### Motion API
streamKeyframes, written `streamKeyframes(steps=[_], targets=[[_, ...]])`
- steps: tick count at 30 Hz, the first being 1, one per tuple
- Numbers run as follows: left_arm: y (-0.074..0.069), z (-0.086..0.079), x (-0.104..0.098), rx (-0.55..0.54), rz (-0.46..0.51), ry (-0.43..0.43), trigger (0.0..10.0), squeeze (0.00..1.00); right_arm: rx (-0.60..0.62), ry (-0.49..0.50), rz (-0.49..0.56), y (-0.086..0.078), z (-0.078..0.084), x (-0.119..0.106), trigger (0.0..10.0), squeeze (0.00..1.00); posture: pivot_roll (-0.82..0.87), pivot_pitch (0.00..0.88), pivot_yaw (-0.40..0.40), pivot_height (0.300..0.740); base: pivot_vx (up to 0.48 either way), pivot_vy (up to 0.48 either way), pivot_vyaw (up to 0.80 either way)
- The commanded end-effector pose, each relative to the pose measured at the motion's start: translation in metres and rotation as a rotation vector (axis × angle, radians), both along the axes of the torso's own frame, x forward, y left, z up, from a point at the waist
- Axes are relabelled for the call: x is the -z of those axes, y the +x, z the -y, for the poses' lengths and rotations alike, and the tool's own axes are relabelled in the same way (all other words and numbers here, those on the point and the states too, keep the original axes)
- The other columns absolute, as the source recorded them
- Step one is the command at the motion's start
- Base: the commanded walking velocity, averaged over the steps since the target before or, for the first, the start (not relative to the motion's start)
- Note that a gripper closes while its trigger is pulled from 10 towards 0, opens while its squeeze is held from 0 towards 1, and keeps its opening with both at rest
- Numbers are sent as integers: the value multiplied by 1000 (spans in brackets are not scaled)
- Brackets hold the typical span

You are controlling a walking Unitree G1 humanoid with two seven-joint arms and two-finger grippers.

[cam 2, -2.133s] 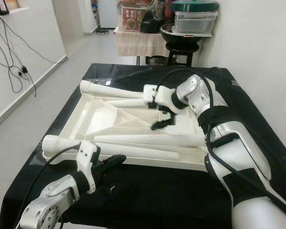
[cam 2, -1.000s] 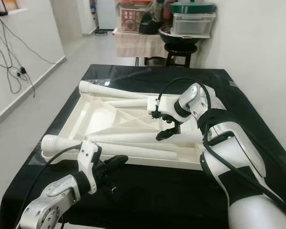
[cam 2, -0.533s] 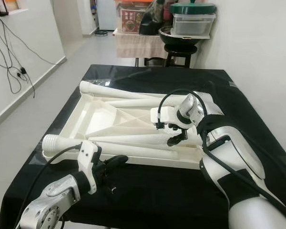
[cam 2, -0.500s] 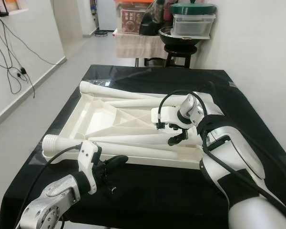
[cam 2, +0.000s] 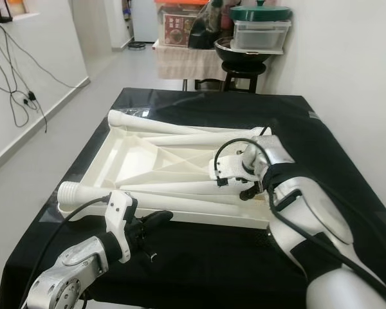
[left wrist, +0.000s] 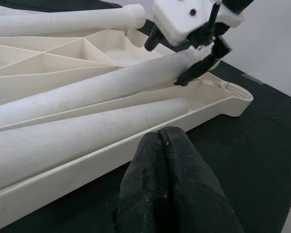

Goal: Building children table

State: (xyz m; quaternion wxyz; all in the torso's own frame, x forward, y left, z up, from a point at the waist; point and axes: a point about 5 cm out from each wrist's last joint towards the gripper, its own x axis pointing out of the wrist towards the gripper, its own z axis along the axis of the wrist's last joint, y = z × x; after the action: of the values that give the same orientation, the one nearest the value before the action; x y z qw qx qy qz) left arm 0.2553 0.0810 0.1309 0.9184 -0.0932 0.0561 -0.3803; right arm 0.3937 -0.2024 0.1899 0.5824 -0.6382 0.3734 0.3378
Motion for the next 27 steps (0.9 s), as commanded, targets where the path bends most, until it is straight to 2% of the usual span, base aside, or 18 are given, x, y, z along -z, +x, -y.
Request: streamKeyframes(steps=[1,10,15,17,19,20,21,22,23,26,27], targets=[[-1,1,-1,4,0,0,10000,0,7,-31,-28,-4,3,15,0,0,-81,0,-55,740,0,0,0],[0,-1,-1,-1,0,-5,10000,0,-16,-48,-76,-7,2,20,0,0,-86,0,-59,740,0,0,0],[1,-1,-1,1,0,-7,10000,0,-20,-31,-62,-8,3,22,0,0,-90,0,-56,740,0,0,0],[1,-1,-1,0,3,-6,10000,0,-7,5,-36,-6,2,20,0,0,-87,0,-54,740,0,0,0],[2,-3,-4,-6,18,-6,10000,0,39,110,59,0,0,9,0,0,-86,0,-50,740,0,0,0],[2,-3,-4,-6,18,-6,10000,0,39,110,59,0,0,9,0,0,-86,0,-50,740,0,0,0],[7,-8,-9,-26,45,-4,10000,0,107,226,198,8,1,-10,0,0,-87,0,-46,740,0,0,0],[7,-8,-9,-26,45,-4,10000,0,107,226,198,8,1,-10,0,0,-87,0,-46,740,0,0,0],[10,-12,-13,-43,56,-9,10000,0,135,285,251,10,3,-19,0,0,-85,0,-46,740,0,0,0],[14,-14,-17,-58,65,-16,10000,0,157,335,284,12,5,-26,0,0,-84,0,-45,740,0,0,0],[19,-18,-22,-77,79,-23,10000,0,179,403,308,12,7,-32,0,0,-78,0,-41,740,0,0,0]])
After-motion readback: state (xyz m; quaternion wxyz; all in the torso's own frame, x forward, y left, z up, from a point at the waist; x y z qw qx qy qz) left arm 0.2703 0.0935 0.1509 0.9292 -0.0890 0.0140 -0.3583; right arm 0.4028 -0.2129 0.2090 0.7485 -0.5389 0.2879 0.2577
